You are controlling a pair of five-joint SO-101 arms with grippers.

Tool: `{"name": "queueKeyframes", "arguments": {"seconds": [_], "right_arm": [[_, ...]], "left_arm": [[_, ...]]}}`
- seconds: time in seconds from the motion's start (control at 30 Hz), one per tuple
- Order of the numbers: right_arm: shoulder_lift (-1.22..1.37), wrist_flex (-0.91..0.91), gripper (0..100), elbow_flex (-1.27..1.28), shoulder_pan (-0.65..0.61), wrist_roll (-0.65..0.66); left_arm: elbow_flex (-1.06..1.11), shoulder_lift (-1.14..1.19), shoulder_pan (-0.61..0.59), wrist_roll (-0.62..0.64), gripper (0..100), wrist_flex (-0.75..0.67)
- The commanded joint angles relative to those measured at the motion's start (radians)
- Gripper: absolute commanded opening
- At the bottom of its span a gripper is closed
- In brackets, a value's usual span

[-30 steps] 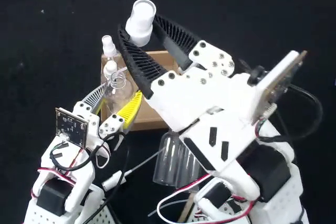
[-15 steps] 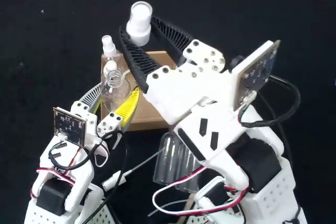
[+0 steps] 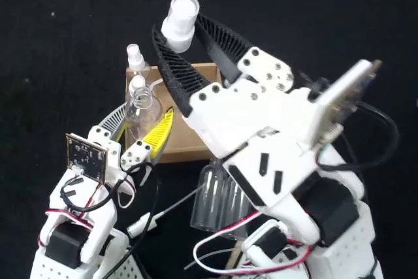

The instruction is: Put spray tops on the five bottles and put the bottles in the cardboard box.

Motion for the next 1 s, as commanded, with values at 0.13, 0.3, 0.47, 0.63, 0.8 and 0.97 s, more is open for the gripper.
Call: {"name": "queueKeyframes", "arguments": {"seconds": [0.13, 0.3, 0.47, 0.63, 0.8, 0.97], "right_arm": [[0.082, -0.034, 1.1, 0.002, -0.012, -0.002], [0.082, -0.023, 1.1, 0.007, -0.055, -0.002], [0.071, 0.008, 1.1, -0.021, -0.078, 0.005], [0.05, 0.011, 1.1, -0.044, -0.077, 0.006], [0.047, 0.057, 1.1, -0.039, -0.077, 0.006], [0.027, 0.126, 1.1, -0.085, -0.078, 0.006]], "left_arm": [[-0.005, -0.011, -0.002, 0.012, 3, -0.021], [-0.005, -0.011, -0.002, 0.012, 3, -0.023], [-0.005, -0.011, -0.008, 0.011, 3, -0.018], [-0.005, -0.011, -0.01, 0.011, 3, -0.021], [-0.005, -0.011, -0.01, 0.012, 3, -0.023], [-0.005, -0.011, -0.012, 0.011, 3, -0.023]]}}
